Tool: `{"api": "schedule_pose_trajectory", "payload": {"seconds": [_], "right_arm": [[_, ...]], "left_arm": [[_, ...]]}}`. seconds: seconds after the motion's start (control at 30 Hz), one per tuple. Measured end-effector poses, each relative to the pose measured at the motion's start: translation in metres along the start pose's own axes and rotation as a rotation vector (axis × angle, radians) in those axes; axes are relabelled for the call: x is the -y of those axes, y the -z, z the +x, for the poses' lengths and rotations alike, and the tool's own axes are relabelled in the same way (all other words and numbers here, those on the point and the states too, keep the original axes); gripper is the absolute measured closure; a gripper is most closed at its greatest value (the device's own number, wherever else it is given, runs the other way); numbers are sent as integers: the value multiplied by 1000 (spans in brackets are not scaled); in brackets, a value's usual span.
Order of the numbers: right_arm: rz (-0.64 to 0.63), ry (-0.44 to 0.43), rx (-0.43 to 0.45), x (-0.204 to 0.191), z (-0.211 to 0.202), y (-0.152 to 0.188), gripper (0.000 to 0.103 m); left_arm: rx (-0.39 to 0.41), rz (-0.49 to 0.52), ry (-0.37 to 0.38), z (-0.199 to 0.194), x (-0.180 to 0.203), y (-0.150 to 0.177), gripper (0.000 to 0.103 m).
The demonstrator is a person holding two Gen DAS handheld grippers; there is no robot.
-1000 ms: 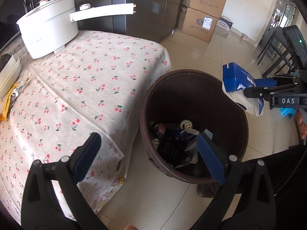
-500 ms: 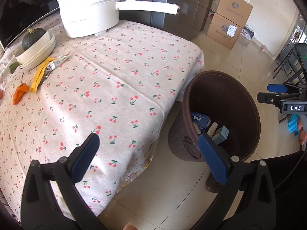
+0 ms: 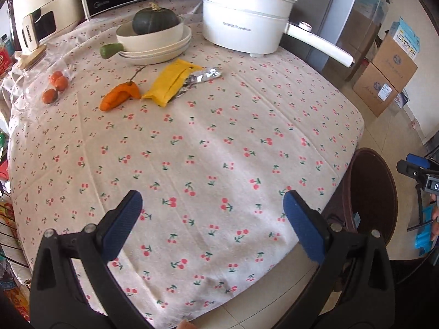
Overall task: Collect trash
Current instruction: 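Move both tools back to the table toward the orange pepper and yellow packet, then grasp the orange pepper with the left tool while the right tool grasps the yellow packet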
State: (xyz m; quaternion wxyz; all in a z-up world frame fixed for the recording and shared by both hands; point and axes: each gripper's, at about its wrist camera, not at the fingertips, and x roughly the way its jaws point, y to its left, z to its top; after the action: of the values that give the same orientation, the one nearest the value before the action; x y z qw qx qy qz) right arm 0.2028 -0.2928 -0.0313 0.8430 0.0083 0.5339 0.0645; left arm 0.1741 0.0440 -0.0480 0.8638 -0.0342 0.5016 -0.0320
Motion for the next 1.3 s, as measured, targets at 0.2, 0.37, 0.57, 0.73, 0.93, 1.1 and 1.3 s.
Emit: {"api": "schedule_pose_trajectory", "payload": {"seconds": [0.2, 0.37, 0.57, 0.73, 0.93, 1.1, 1.3], "right_arm": [[-35, -32, -5, -50, 23, -25, 18], [-60, -44, -17, -81, 45, -39, 18], [-125, -8, -47, -105, 67, -49, 18], [-163, -2, -69, -113, 81, -52, 18], [-153, -8, -73, -119, 91, -59, 18], [-118, -55, -73, -143, 104, -75, 16], [-37, -113, -54, -187, 129, -103, 16]], "left_arm": [[17, -49, -69, 10, -56, -22, 1], [18, -15, -121, 35, -89, -43, 1], [28, 63, -176, 73, -113, -70, 1], [46, 89, -152, 109, -124, -90, 2], [98, 42, -80, 138, -137, -103, 22], [107, 57, -9, 130, -134, -106, 74], [84, -9, -16, 110, -146, -90, 80]]}}
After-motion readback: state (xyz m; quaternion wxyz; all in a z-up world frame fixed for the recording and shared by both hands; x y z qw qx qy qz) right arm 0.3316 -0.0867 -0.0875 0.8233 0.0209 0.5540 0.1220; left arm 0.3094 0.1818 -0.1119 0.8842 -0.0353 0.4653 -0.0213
